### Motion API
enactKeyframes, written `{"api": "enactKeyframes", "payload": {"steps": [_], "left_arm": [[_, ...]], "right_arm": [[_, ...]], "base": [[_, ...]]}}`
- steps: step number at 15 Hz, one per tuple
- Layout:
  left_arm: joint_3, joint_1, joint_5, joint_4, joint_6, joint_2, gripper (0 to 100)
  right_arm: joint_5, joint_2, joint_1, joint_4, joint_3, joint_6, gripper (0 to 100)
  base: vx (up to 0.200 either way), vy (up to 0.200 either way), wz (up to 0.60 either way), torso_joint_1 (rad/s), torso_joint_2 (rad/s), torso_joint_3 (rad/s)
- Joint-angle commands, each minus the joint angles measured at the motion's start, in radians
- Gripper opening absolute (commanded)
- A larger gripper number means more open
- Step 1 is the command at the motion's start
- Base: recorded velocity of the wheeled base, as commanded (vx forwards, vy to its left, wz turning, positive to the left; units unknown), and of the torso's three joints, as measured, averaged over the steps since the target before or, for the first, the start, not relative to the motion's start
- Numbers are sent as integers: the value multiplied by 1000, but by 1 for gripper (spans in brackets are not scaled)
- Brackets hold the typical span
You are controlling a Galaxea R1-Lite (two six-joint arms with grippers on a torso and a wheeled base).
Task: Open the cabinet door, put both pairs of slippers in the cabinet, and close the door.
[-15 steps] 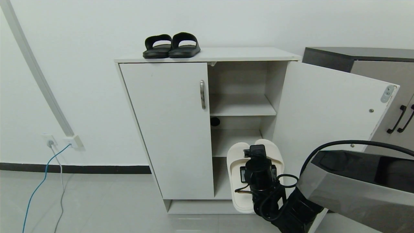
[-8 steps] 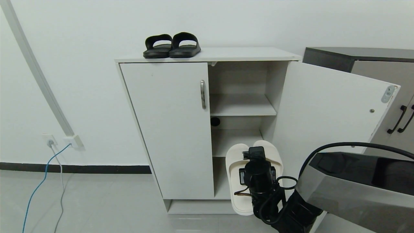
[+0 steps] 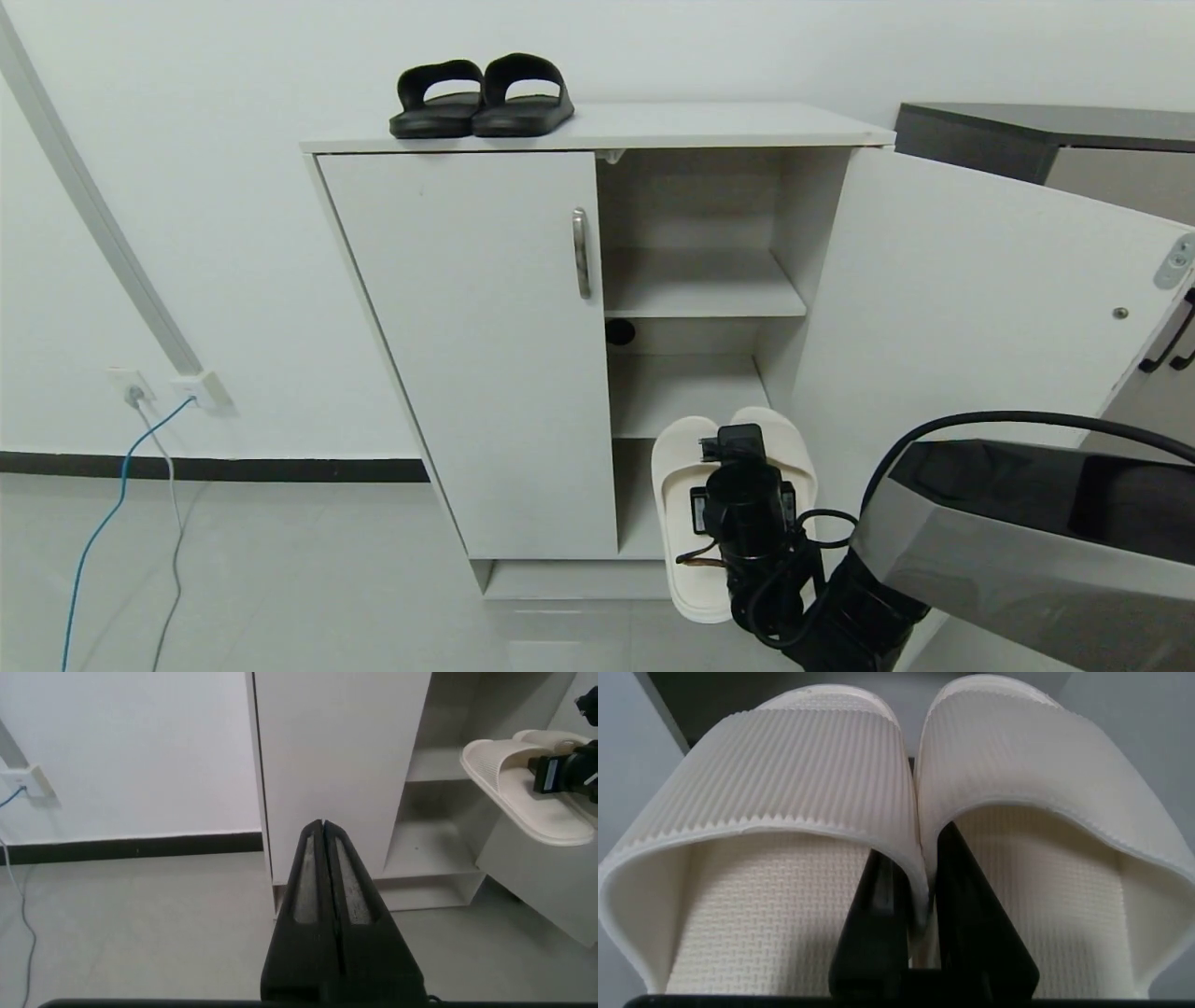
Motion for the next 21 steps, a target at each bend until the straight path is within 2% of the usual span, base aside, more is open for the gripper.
{"api": "enactKeyframes", "payload": {"steps": [1,3,6,8,21], "left_arm": [[0,0,2,-2,0,0,0],[0,0,2,-2,-2,2,0],[0,0,2,-2,-2,0,0],[0,0,2,-2,-2,0,0],[0,0,2,-2,-7,0,0]], "right_arm": [[1,1,1,-2,2,-2,0],[-1,1,1,-28,17,-11,0],[25,27,3,-223,70,-132,0],[42,50,3,-300,82,-175,0],[33,35,-50,-289,103,-181,0]], "base": [[0,0,0,-2,2,-207],[0,0,0,5,2,-195],[0,0,0,2,5,-196],[0,0,0,0,0,-188],[0,0,0,1,1,-13]]}}
